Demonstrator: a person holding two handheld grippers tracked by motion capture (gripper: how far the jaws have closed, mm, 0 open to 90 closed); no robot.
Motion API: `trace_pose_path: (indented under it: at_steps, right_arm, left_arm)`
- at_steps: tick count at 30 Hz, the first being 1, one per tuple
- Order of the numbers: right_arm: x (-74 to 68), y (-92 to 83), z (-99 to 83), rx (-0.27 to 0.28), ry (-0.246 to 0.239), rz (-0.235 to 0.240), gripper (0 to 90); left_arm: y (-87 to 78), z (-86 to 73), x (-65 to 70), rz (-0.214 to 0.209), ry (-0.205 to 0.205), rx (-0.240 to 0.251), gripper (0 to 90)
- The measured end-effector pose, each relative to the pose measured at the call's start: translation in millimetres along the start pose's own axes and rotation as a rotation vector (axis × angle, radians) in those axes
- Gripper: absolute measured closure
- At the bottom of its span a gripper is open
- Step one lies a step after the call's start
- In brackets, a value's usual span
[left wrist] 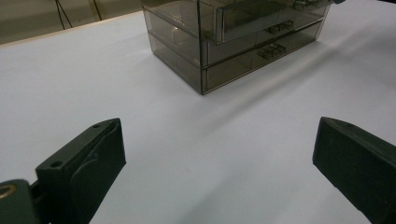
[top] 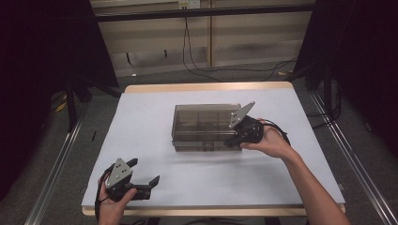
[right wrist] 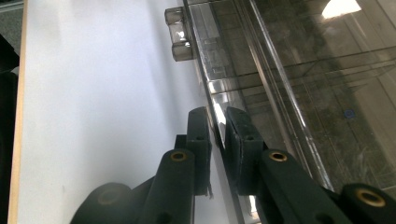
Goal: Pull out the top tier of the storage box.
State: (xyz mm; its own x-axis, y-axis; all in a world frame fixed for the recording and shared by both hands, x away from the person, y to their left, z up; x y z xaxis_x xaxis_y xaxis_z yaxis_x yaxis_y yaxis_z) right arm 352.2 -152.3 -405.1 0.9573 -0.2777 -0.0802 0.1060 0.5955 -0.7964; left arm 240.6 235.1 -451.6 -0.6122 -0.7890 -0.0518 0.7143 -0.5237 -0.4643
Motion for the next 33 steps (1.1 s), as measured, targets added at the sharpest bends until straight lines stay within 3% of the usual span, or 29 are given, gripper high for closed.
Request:
trace_pose_path:
  at_steps: [15, 33]
  right_arm:
    - [-5.2, -1.2, -2.0, 0.0, -0.056, 0.035, 84.5]
    - [-9.8, -1.4, -3.1, -0.017, -0.082, 0.051, 85.9]
  left_arm:
    - [-1.4, -0.4, -3.1, -0.003, 0.004, -0.003, 2.4]
    - [-1.5, -0.5, -3.4, -0.001, 0.008, 0.002, 2.4]
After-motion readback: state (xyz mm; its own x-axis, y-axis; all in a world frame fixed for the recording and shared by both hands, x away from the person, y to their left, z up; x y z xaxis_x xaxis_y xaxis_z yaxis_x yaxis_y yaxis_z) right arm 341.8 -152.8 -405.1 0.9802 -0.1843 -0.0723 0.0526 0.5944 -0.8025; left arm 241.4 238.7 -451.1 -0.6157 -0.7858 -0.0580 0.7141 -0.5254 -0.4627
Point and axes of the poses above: each handheld gripper's, and its own axes: y roughly forward along the jaws, z roughly out of its top, x roughly to its right, the point moved 1 cm from there along y, roughly forward along the jaws, and after that the axes turned 5 degrees about z, right-handed, at the moved point
